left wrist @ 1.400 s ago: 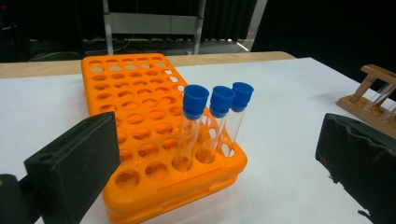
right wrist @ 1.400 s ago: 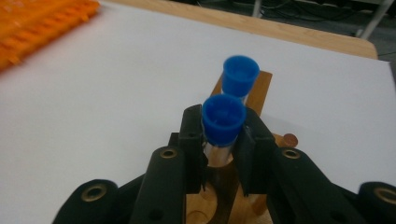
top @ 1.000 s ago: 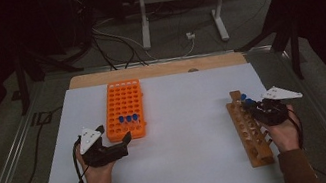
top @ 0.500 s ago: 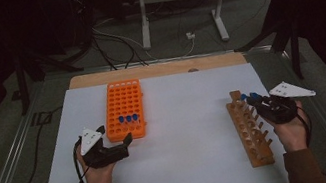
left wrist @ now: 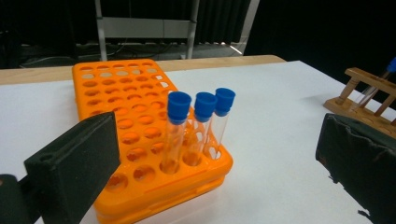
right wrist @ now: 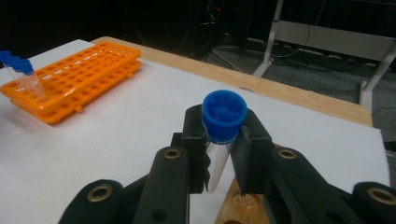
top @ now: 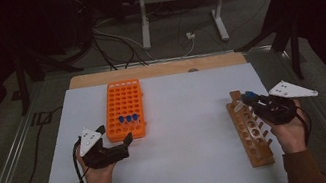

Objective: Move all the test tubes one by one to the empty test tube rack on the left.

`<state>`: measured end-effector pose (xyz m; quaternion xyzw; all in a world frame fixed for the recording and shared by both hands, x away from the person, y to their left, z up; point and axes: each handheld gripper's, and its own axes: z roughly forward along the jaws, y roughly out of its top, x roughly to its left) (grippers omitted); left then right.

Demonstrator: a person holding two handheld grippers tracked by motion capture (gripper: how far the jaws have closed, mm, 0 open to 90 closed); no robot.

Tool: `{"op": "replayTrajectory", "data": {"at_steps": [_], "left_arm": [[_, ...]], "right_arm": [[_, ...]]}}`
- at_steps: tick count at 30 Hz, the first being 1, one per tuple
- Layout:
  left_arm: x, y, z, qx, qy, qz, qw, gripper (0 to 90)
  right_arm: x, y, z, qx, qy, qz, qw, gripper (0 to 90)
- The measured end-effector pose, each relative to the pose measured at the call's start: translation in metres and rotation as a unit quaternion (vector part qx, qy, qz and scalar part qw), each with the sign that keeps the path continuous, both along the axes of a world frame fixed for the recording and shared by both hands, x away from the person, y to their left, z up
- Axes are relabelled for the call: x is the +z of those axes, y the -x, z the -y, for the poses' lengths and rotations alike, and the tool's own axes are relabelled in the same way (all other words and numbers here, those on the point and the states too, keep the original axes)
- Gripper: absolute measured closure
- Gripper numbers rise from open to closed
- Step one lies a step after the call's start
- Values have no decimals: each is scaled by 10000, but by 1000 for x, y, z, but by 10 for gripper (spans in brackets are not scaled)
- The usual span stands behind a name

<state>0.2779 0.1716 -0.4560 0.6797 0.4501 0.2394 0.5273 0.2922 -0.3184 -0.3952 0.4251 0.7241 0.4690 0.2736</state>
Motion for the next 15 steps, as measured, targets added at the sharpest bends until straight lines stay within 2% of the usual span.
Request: {"op": "replayTrajectory", "data": {"at_steps": [4,15], "left_arm": [[3,0,9,-120,-70,29,9999,7],[10,-4,47,-574,-216,129,9980,8]], "right_arm": [[-1,0,-6,122,-95,-52,9999,770],[-4,1,-31,443,-81,-139,9989,770]]}}
